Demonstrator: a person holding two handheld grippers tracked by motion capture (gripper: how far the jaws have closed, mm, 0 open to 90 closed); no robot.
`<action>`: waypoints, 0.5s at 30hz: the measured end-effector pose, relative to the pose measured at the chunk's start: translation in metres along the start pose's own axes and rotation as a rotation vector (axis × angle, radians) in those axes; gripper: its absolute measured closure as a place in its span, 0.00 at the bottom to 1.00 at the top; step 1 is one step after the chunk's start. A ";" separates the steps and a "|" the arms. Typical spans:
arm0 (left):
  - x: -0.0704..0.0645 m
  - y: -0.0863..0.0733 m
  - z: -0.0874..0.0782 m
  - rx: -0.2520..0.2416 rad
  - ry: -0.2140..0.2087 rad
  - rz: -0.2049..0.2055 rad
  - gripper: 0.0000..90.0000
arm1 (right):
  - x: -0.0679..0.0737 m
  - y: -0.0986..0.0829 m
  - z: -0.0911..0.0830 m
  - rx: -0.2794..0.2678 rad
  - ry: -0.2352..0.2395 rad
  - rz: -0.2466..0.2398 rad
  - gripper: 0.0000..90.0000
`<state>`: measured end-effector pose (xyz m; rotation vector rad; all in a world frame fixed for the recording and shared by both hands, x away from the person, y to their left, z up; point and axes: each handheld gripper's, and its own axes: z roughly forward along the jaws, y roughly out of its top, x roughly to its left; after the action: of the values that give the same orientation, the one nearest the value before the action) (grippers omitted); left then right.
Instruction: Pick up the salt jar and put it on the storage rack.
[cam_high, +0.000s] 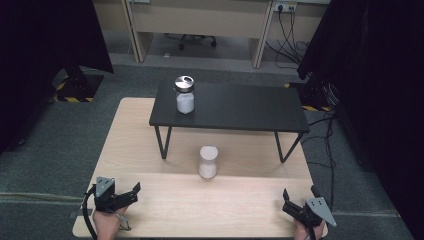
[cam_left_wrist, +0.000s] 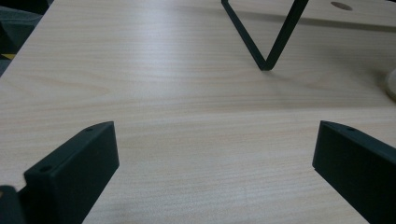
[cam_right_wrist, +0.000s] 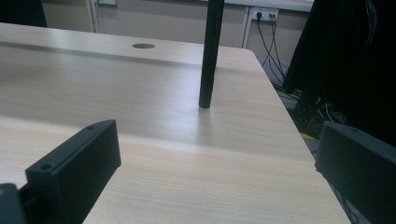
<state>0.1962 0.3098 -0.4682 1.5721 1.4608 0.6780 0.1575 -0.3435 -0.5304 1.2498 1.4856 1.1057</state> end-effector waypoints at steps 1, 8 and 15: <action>0.000 -0.001 0.001 0.000 -0.002 -0.003 0.00 | 0.000 0.000 0.000 0.000 0.000 -0.002 0.00; -0.001 -0.007 0.008 0.011 -0.012 -0.005 0.00 | 0.000 0.000 0.000 -0.002 0.002 -0.008 0.00; -0.003 -0.013 0.009 -0.002 -0.001 -0.005 0.00 | 0.000 0.000 0.000 -0.001 0.004 -0.015 0.00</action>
<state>0.1970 0.3041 -0.4831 1.5670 1.4622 0.6757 0.1570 -0.3434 -0.5306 1.2349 1.4949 1.0996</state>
